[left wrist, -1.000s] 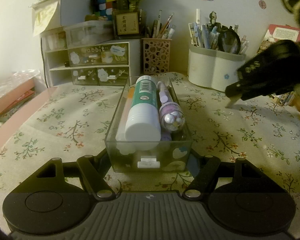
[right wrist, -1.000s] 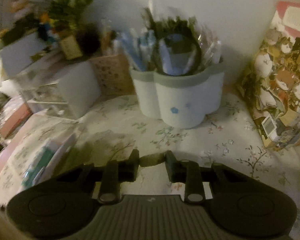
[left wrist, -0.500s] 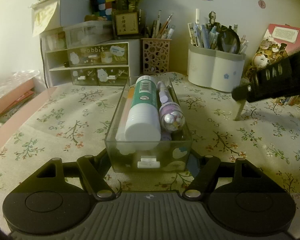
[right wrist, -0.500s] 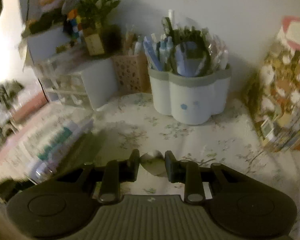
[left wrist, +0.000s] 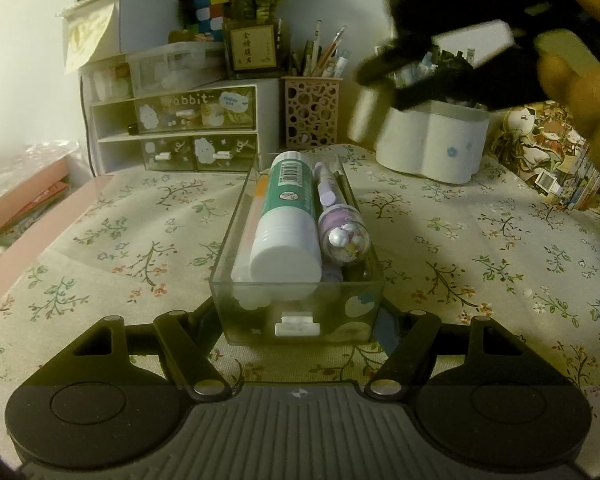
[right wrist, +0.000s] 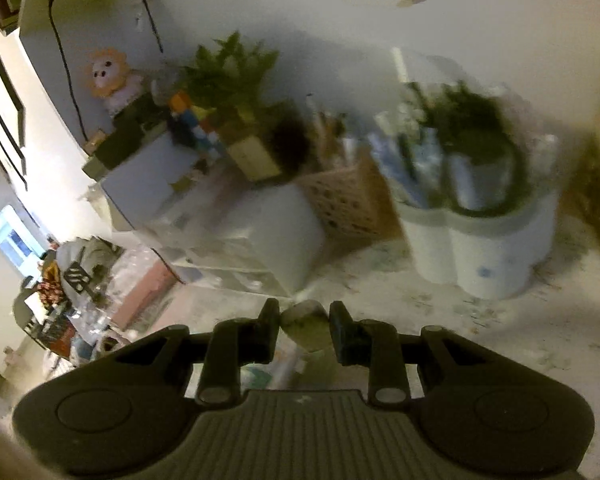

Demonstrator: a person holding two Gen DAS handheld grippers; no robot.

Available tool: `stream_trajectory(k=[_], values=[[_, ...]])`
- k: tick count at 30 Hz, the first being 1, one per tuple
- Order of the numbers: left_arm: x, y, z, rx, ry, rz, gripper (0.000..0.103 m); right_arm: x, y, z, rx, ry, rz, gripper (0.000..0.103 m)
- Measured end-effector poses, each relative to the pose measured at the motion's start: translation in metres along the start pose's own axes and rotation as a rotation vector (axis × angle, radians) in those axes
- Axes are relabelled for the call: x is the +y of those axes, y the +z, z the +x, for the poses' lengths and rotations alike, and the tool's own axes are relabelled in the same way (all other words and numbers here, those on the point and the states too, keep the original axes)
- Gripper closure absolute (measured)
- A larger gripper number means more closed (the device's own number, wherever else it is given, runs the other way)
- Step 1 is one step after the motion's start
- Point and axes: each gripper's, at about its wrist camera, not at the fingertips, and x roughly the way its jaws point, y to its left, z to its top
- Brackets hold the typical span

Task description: Organize stationery

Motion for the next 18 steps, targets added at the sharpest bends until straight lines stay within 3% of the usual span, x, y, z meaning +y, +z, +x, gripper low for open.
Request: stream_trajectory(k=[9,14,18], values=[[0.000,0.000,0.000,0.000,0.000,0.001,0.031,0.017,0.010,0.052,0.067,0.084,0.078,0.067],[0.000,0.000,0.000,0.000,0.000,0.001,0.031,0.020,0.005,0.080,0.143,0.044,0.051,0.066],[0.000,0.000,0.000,0.000,0.000,0.001,0.031,0.018,0.001,0.082,0.155,0.051,0.047,0.066]])
